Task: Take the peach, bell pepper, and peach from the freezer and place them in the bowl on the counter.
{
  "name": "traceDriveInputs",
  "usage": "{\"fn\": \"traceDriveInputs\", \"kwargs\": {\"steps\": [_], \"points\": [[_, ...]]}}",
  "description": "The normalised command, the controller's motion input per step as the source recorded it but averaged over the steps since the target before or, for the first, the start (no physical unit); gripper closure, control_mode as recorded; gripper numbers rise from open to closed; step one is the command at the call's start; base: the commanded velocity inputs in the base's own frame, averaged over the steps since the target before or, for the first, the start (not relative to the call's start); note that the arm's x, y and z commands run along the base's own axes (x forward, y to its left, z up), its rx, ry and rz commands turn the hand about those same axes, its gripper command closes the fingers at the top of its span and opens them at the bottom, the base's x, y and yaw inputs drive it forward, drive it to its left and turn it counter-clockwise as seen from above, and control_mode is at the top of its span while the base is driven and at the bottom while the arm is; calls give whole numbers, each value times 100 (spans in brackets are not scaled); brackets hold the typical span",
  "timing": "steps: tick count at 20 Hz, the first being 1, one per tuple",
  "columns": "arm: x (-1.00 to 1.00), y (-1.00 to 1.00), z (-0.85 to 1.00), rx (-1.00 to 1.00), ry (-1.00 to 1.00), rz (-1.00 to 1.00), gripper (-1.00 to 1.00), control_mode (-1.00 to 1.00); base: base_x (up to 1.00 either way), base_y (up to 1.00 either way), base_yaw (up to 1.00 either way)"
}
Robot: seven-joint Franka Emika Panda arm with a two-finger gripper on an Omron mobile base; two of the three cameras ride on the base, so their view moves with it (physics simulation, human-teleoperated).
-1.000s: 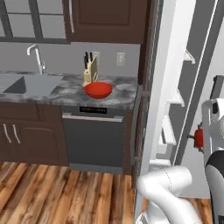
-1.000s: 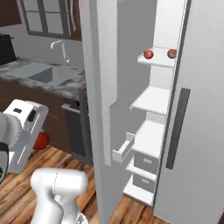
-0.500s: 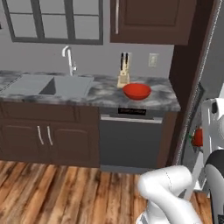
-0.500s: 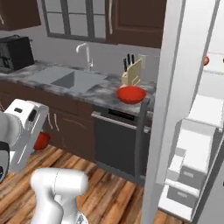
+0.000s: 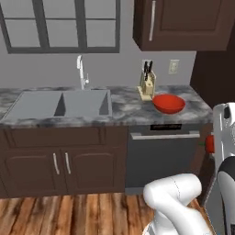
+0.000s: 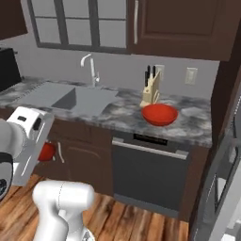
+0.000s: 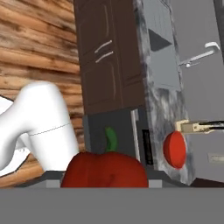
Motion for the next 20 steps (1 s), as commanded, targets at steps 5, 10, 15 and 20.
{"fn": "traceDriveInputs", "kwargs": {"steps": [5, 10, 15, 20], "points": [[0, 0, 0, 0, 0, 0, 100, 100, 79, 3, -42], [0, 0, 0, 0, 0, 0, 100, 100, 84, -15, -40], [0, 0, 0, 0, 0, 0, 100, 100, 92, 7, -27], [0, 0, 0, 0, 0, 0, 100, 100, 99, -14, -16]]}}
